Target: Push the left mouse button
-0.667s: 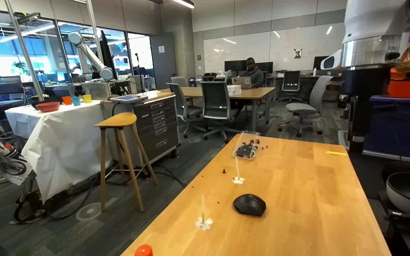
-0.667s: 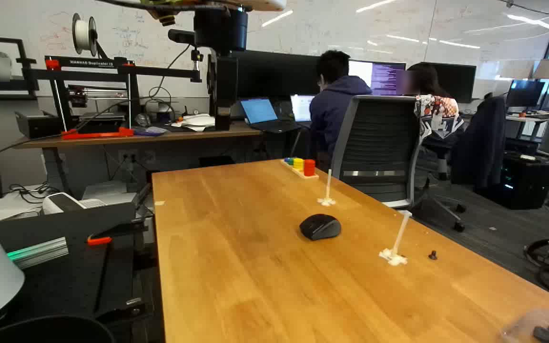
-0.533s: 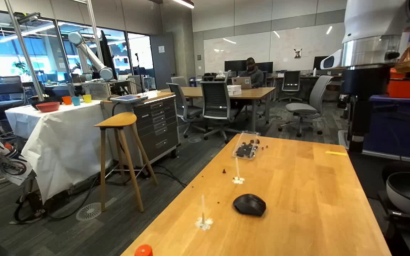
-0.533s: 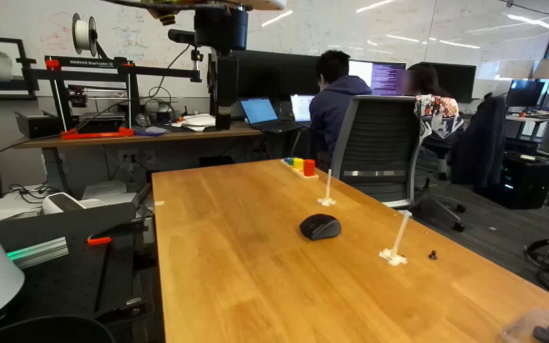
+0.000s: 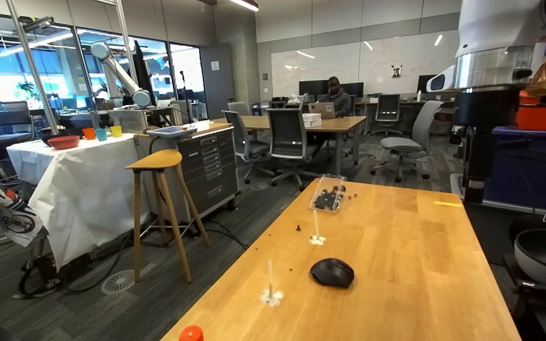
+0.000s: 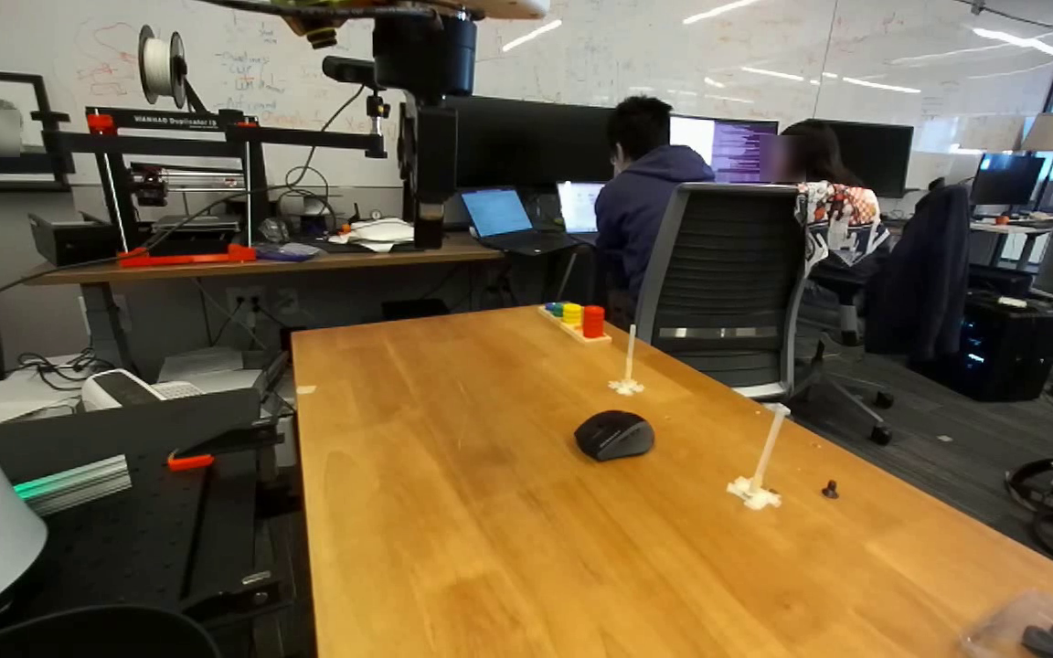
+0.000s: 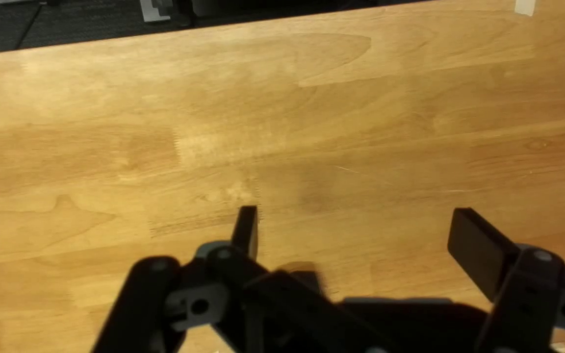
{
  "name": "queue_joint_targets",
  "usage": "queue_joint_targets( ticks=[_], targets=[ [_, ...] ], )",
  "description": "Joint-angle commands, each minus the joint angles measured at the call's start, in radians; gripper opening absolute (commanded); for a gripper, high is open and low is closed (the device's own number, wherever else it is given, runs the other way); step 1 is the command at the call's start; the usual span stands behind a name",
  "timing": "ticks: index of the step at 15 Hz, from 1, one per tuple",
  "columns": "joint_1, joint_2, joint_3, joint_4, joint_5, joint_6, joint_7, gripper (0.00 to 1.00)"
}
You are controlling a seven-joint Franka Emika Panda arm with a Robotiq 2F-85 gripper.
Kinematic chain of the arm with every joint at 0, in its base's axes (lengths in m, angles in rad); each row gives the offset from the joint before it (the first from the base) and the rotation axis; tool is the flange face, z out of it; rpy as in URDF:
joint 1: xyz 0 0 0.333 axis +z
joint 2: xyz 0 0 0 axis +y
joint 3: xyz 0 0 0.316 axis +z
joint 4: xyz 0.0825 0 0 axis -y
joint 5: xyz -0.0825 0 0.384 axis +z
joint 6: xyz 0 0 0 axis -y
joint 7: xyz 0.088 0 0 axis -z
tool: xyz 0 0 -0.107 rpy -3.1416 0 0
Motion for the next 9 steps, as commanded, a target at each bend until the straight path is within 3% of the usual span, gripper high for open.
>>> queue_joint_targets(
  ticks=[1,7,8,9],
  targets=[
    [-0.009,0.002,0.010,-0.006,-0.040,0.046,0.010,1.00],
    [-0.060,0.106,0.032,-0.008,-0.207,0.345,0.056,1.00],
    [-0.067,0.135,0.032,-0.003,-0.228,0.393,0.062,0.75],
    [-0.076,0.166,0.035,0.002,-0.247,0.440,0.078,0.74]
  ],
)
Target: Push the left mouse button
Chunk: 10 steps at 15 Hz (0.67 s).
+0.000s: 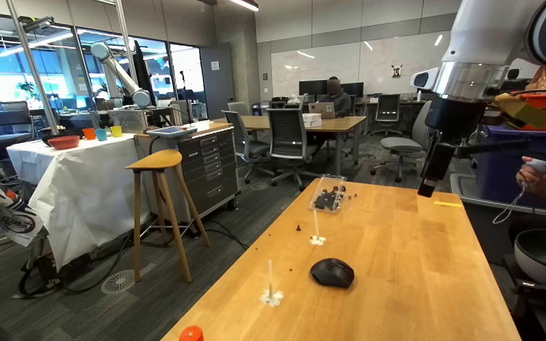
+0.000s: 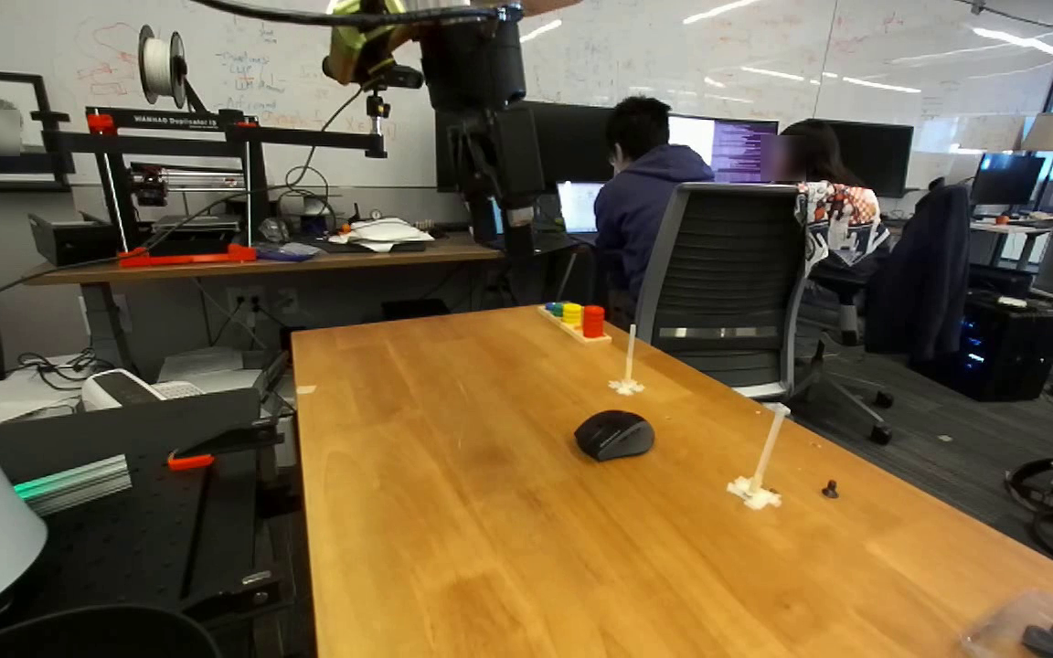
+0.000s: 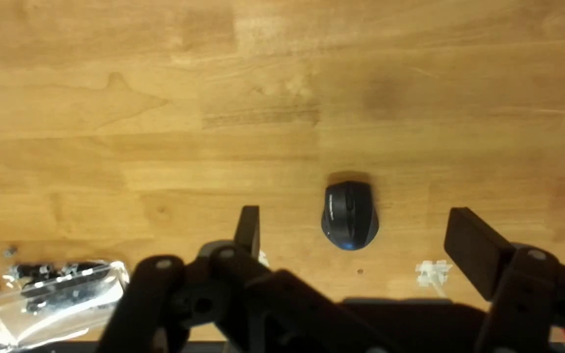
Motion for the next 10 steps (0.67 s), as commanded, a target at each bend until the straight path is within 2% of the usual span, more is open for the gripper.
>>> queue_joint_targets(
  ticks=[1,7,8,10],
  targets=[
    [-0.042,0.116,0.023,0.023,-0.076,0.172,0.058,0.66],
    [-0.098,0.347,0.037,0.066,-0.217,0.418,0.192,0.20],
    [-0.108,0.388,0.037,0.078,-0.272,0.452,0.232,0.11],
    [-0.119,0.464,0.027,0.114,-0.380,0.493,0.317,0.00]
  ],
)
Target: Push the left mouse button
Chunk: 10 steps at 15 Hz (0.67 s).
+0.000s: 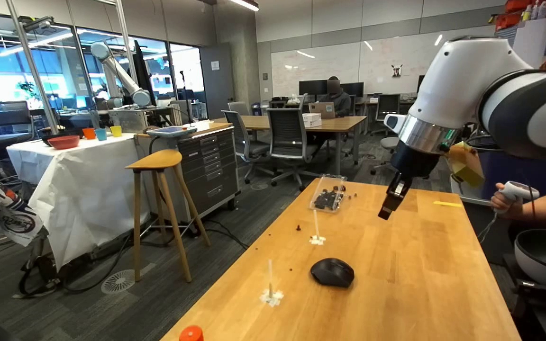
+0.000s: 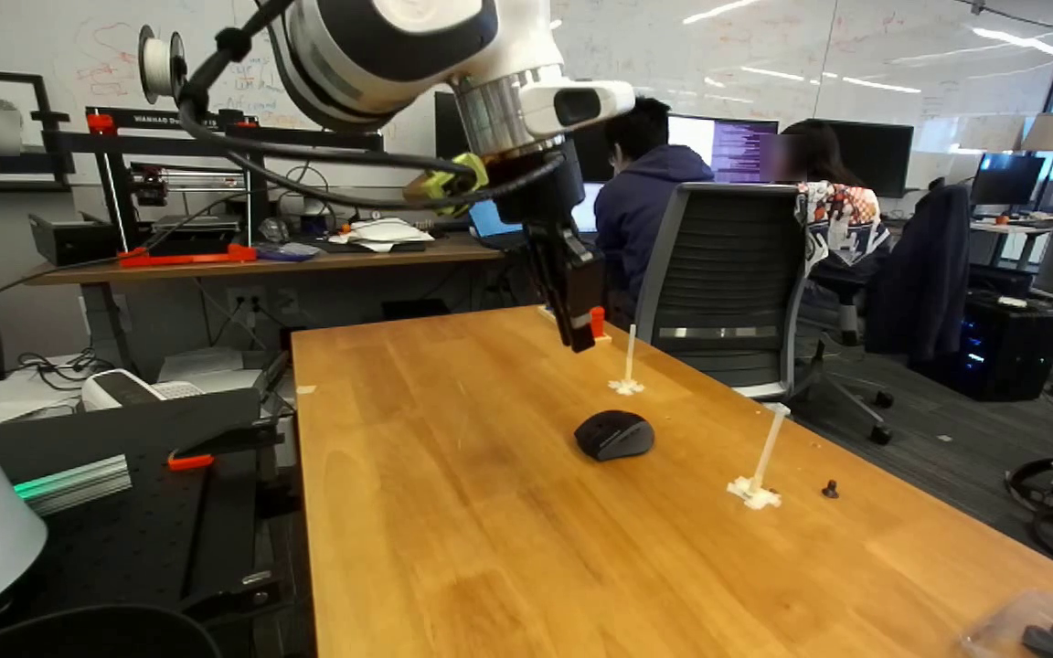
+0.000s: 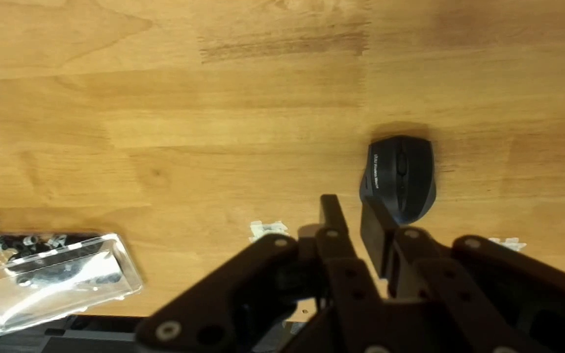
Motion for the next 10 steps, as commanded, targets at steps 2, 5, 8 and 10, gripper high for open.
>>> queue_joint_targets(
  ticks=[2,5,8,10],
  targets=[
    [-0.023,0.191,-0.018,0.122,-0.245,0.087,0.209,0.00],
    [0.020,0.288,-0.069,0.201,-0.396,0.101,0.337,0.00],
    [0.065,0.374,-0.107,0.271,-0.500,0.112,0.437,0.00],
    [0.096,0.419,-0.120,0.303,-0.537,0.116,0.485,0.00]
  ],
)
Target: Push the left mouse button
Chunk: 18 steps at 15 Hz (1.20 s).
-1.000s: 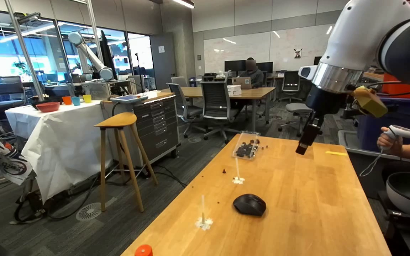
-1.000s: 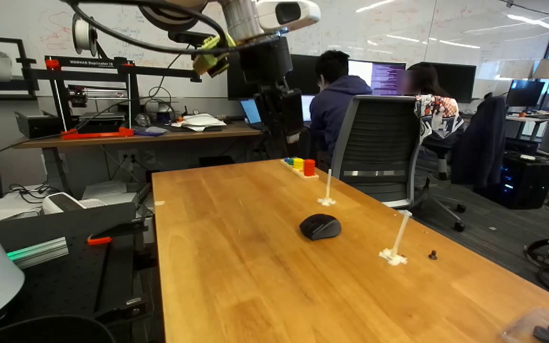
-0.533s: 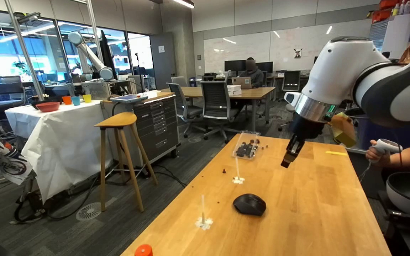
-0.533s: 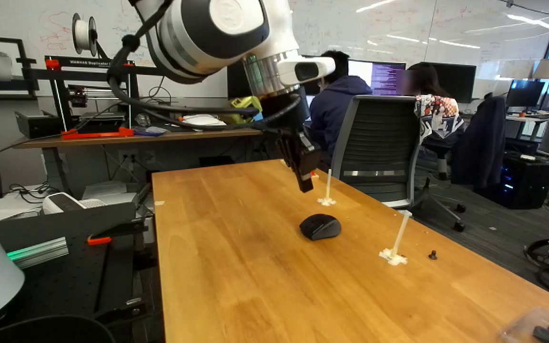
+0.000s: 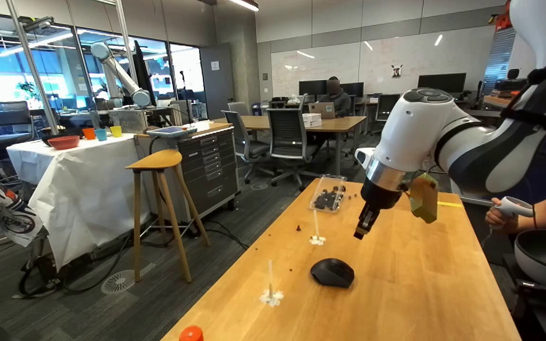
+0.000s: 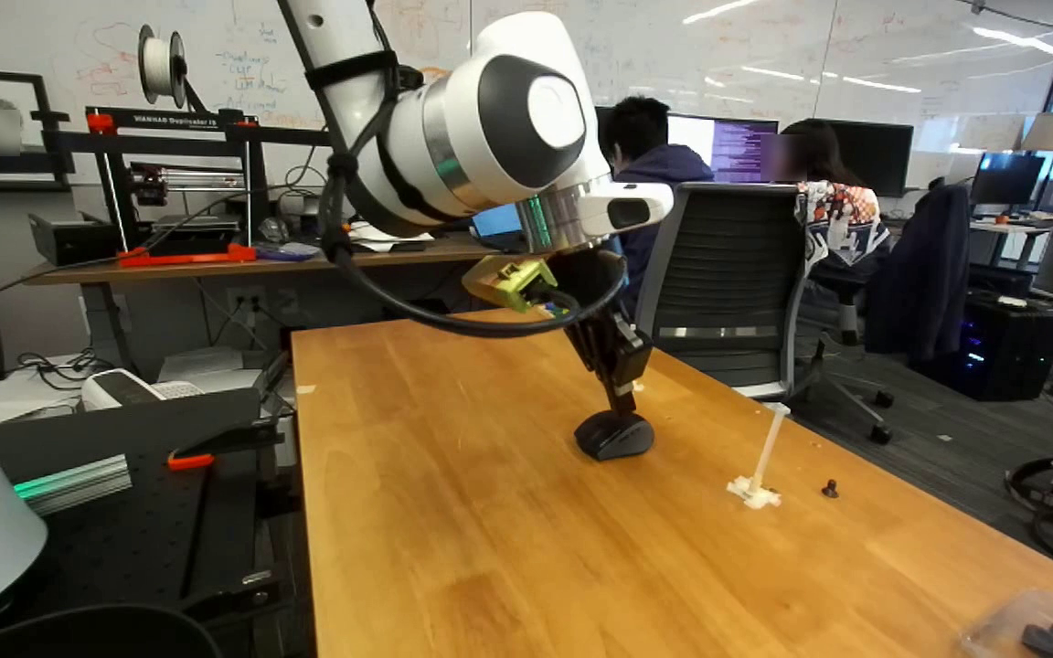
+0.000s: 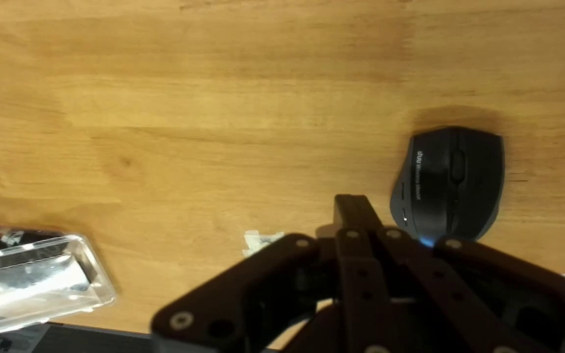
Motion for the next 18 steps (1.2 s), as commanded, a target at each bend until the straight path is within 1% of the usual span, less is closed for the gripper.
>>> queue_joint_targets(
  ticks=[1,5,10,15,18],
  targets=[
    [0.076,0.104,-0.044,0.092,-0.085,0.027,0.115,0.00],
    [0.130,0.166,-0.053,0.133,-0.106,0.029,0.169,0.00],
    [0.166,0.209,-0.073,0.158,-0.110,0.033,0.206,0.00],
    [0.177,0.212,-0.089,0.157,-0.104,0.040,0.212,0.00],
    [0.172,0.197,-0.082,0.143,-0.091,0.039,0.203,0.00]
  ],
)
